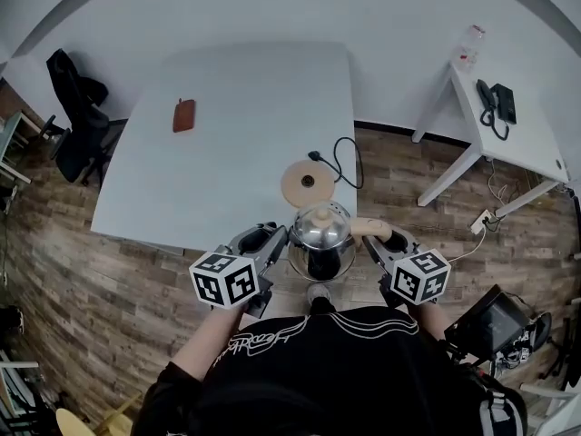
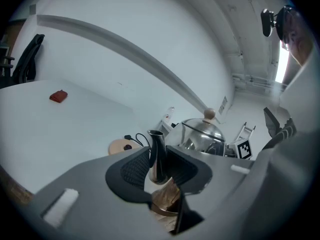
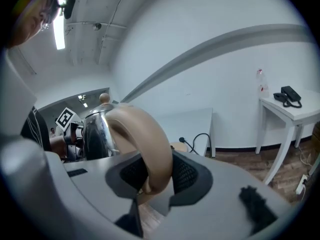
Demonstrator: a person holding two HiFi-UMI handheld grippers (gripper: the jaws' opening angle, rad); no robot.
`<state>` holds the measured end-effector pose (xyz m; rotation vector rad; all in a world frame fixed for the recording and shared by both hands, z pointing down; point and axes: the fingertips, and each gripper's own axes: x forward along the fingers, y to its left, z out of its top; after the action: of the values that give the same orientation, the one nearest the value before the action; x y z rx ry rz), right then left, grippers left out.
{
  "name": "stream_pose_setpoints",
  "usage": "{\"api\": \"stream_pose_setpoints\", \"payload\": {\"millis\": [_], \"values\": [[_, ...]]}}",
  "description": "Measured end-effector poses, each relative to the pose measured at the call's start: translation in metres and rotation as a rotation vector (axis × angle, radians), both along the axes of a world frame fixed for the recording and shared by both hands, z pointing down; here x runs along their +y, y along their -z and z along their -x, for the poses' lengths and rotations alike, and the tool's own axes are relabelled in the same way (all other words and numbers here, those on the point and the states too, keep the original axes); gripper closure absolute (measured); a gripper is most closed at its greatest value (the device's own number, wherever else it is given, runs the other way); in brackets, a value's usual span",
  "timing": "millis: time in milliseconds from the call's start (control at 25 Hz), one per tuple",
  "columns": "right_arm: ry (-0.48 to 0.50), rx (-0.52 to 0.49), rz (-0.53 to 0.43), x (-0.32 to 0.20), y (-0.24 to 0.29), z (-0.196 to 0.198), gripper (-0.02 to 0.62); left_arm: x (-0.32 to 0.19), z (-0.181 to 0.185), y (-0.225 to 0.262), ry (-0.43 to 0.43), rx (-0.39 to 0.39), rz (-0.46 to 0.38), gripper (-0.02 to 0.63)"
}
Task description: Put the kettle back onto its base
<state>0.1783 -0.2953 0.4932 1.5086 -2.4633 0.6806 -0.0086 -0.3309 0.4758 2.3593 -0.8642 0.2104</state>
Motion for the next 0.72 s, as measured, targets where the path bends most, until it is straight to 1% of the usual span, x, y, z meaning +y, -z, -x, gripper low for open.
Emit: {"api": "stream_pose_setpoints", "payload": {"millis": [120, 360, 520, 720], "values": [[0.022, 0.02, 0.0, -0.049, -0.004, -0.009, 0.48, -0.048, -0.009, -0.007, 0.012, -0.013, 0.006, 0.5], [0.085, 0.029, -0.005, -0.105, -0.011, -0.009, 0.481, -0.103, -0.011, -0.007, 0.034, -0.047, -0.039, 0.502], [0.128, 0.055, -0.012, -0.137, -0.02, -0.012, 0.48, -0.133, -0.016, -0.017, 0.032, -0.083, -0.047, 0.502], [0.169, 0.083, -0.005, -0.167, -0.035, -0.017, 0.481, -0.157, -0.022, -0.031, 0.03, -0.123, -0.057, 0.502]]}}
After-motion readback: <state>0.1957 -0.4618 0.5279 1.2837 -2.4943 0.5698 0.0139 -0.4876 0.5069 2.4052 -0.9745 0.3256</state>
